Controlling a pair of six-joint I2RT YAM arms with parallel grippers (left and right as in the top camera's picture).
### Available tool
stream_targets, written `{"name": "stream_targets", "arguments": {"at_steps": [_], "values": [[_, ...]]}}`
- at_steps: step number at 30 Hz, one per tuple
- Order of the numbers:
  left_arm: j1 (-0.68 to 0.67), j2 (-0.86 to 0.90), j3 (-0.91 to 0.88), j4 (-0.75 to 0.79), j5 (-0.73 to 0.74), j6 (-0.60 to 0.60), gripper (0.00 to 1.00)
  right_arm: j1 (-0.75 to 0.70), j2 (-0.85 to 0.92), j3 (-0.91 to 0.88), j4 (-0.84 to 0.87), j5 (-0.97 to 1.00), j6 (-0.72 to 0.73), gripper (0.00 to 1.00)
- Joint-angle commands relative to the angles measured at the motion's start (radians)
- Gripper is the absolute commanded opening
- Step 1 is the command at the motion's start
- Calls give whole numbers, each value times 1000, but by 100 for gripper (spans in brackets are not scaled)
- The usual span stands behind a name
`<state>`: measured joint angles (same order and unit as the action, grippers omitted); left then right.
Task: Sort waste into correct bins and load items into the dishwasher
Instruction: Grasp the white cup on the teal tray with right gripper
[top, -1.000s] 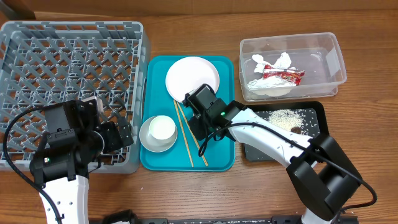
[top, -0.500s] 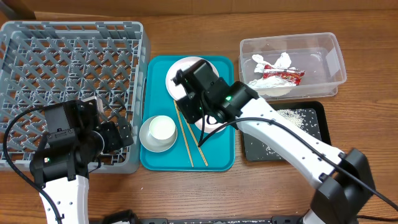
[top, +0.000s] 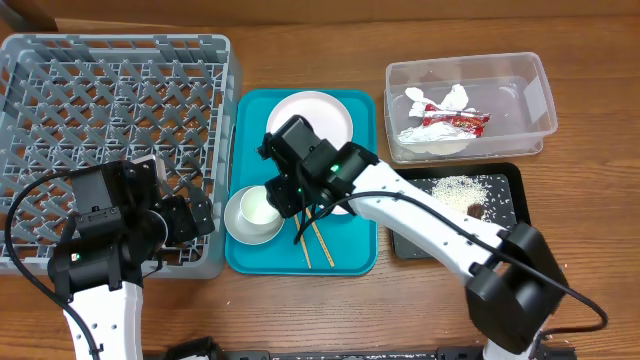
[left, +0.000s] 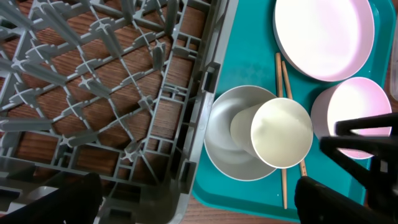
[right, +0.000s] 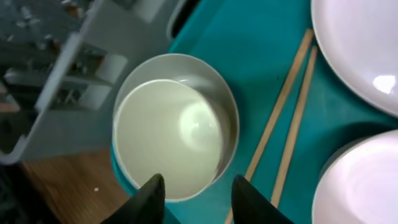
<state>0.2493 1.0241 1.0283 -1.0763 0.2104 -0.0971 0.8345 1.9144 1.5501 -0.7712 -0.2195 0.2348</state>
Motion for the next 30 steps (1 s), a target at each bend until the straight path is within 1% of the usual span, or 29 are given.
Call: {"name": "stream_targets", "arguments": {"at_steps": [1, 4, 9, 13, 16, 20, 23, 27, 30], "values": [[5, 3, 22, 4, 19, 22, 100, -3, 55, 4, 0, 9, 32, 34], [5, 3, 22, 4, 19, 22, 100, -3, 80, 4, 1, 9, 32, 32], [5, 3, 22, 4, 19, 22, 100, -3, 106, 2, -1, 9, 32, 18], [5, 3, 22, 4, 19, 22, 100, -11, 105, 3, 1, 9, 32, 13], [5, 3, 22, 4, 19, 22, 100, -26, 89, 3, -3, 9, 32, 6], [5, 3, 22, 10, 20, 19, 100, -71, 19, 4, -3, 8, 32, 5], [5, 3, 22, 25, 34, -8, 100, -137, -93, 22, -4, -2, 32, 4], [3, 3, 22, 68, 173, -5, 100, -227, -211, 28, -7, -62, 32, 4], [-15, 5, 22, 111, 269, -1, 100, -293, -256, 28, -30, -107, 32, 4]]}}
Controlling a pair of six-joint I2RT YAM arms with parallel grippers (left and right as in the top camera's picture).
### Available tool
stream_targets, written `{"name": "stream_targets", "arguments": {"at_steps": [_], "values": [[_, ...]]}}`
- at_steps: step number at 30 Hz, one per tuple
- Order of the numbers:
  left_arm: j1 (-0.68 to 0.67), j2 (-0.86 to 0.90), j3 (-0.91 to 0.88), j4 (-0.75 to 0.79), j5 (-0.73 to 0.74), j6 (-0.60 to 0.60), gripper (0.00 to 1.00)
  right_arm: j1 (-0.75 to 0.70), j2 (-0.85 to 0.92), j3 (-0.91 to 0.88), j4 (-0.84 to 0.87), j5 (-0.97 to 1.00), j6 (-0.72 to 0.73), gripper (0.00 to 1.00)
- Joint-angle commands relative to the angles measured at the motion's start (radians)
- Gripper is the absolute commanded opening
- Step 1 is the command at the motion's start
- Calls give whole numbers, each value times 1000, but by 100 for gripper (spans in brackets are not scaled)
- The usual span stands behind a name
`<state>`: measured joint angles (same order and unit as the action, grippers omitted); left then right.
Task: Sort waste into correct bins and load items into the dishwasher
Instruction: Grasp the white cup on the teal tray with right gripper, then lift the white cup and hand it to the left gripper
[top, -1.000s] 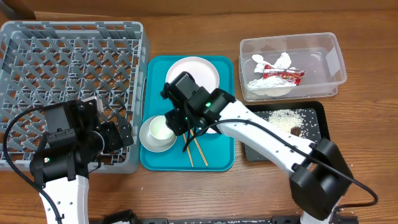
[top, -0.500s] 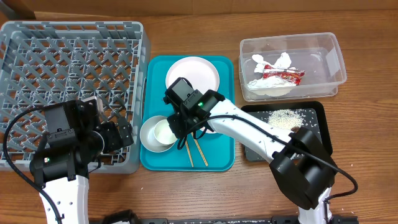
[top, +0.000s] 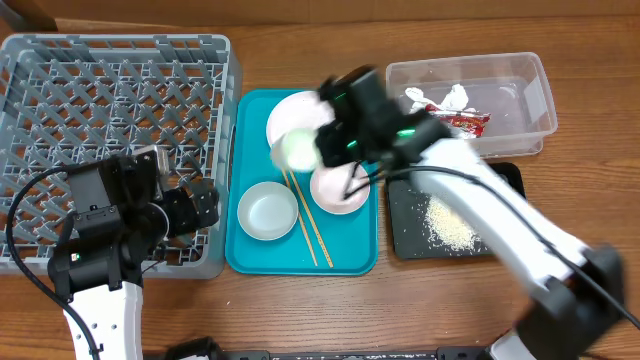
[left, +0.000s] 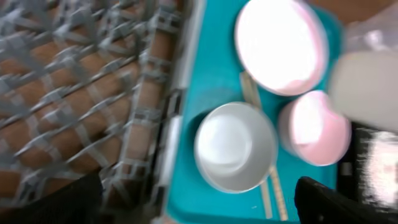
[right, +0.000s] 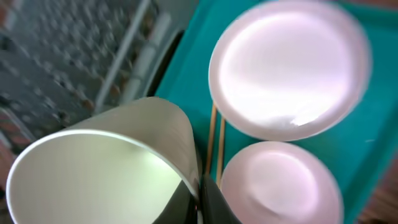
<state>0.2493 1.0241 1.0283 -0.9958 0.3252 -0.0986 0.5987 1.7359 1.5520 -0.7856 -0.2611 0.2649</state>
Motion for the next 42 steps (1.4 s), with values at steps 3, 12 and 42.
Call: {"name": "stream_targets", "arguments": {"at_steps": [3, 12, 42], "values": [[-57, 18, 22, 70, 212, 17, 100, -127, -89, 26, -60, -149, 2, 4], [-243, 130, 22, 268, 495, 103, 100, -300, -88, 24, -185, -542, 1, 4], [-446, 227, 22, 842, 829, -19, 70, -322, -88, 24, -236, -975, -3, 4]]}}
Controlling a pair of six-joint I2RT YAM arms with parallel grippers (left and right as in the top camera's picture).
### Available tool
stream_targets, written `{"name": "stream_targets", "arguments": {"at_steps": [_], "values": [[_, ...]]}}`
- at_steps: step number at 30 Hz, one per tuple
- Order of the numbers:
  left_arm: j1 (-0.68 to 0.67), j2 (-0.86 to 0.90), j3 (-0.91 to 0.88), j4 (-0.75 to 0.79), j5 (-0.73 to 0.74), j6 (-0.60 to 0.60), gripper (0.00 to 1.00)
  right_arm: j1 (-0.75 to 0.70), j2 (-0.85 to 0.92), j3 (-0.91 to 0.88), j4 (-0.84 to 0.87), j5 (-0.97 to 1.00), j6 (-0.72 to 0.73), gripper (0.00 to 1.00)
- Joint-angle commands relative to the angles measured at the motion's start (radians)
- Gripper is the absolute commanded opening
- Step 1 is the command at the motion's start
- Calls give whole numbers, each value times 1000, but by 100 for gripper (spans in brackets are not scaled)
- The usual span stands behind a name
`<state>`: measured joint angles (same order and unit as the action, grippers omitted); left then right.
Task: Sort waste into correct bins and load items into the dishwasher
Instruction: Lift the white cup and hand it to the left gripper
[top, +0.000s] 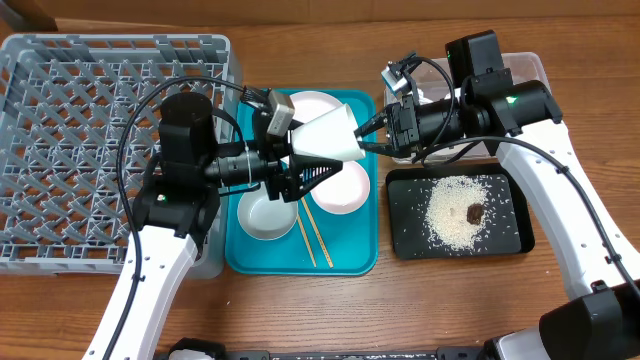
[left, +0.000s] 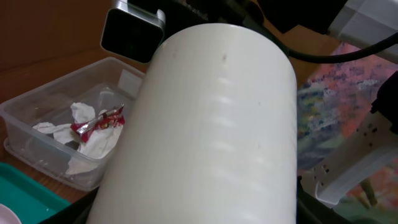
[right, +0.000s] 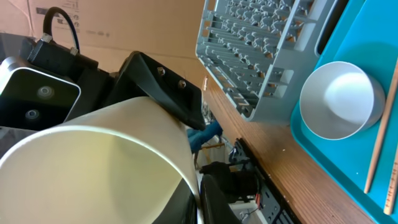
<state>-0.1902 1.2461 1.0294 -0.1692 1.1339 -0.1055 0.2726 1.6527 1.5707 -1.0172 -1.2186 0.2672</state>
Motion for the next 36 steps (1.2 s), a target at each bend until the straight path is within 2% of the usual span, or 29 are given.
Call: {"name": "stream_targets", "arguments": {"at_steps": [1, 14, 15, 16, 20, 27, 36], "values": [[-7, 5, 21, 17, 20, -13, 70, 4, -5, 5, -7, -17, -5, 5], [-6, 5, 21, 18, 8, -13, 62, 4, -5, 2, -12, -13, -5, 5], [-6, 5, 21, 18, 8, -13, 63, 4, -5, 2, -12, -13, -5, 5], [-5, 5, 21, 18, 7, -10, 79, 4, -5, 2, -14, -6, -5, 5], [8, 5, 21, 18, -22, -6, 83, 4, -5, 2, -34, 23, -5, 4], [46, 5, 21, 21, -24, -7, 82, 4, -5, 2, -40, 27, -5, 4], [27, 5, 21, 20, 13, -7, 80, 4, -5, 2, -40, 22, -5, 4]]}}
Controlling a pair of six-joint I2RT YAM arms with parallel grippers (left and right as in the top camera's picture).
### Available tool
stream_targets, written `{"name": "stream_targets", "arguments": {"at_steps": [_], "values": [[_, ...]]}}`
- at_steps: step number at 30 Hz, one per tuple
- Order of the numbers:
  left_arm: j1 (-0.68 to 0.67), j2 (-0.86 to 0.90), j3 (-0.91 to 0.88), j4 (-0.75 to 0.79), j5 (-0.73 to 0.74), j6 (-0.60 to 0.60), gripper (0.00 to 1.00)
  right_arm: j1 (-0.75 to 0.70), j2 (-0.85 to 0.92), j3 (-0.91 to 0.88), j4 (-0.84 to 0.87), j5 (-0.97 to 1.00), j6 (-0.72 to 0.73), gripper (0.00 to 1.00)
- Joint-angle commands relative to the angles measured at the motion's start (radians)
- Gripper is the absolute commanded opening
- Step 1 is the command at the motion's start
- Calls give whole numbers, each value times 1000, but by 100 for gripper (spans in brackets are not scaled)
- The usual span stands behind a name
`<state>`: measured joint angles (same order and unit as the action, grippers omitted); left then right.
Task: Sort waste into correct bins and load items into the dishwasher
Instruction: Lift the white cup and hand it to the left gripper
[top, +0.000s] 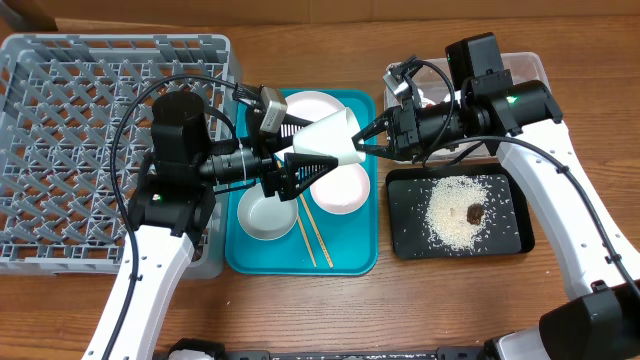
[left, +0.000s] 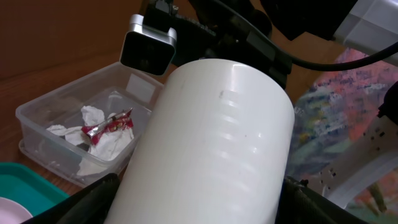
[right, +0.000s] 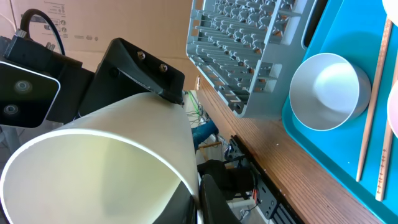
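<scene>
A white paper cup (top: 328, 140) hangs on its side above the teal tray (top: 350, 250), held from both ends. My left gripper (top: 300, 160) is shut on its body near the base; in the left wrist view the cup (left: 211, 143) fills the frame with a dark finger (left: 87, 199) against each side. My right gripper (top: 362, 140) is shut on the rim, one finger inside the cup's mouth (right: 93, 168) and one outside. The grey dish rack (top: 120, 45) stands at the left.
On the tray lie a white bowl (top: 268, 213), a pink plate (top: 305, 105), a pink bowl (top: 345, 190) and chopsticks (top: 315, 240). A clear bin (left: 37, 155) holds wrappers (left: 102, 127). A black tray (top: 500, 235) carries rice.
The cup stays in the same place over the tray. My left gripper's fingers have closed in against the cup's sides. My right gripper still pinches the rim.
The cup stood in the white bowl on the tray with my right gripper open over it. Then my right gripper held it by the rim above the tray. Then it was on its side with my left gripper around it, which now grips it.
</scene>
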<state>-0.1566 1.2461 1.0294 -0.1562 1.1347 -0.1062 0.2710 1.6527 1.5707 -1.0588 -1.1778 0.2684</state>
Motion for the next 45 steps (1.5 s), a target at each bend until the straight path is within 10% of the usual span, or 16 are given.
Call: {"name": "stream_targets", "arguments": {"at_steps": [1, 45], "values": [[-8, 5, 21, 7, 13, -6, 78, 5, -5, 2, 2, -23, -6, 4], [-5, 5, 21, 43, -8, -7, 85, 5, -5, 2, 8, -81, -6, 4]]}}
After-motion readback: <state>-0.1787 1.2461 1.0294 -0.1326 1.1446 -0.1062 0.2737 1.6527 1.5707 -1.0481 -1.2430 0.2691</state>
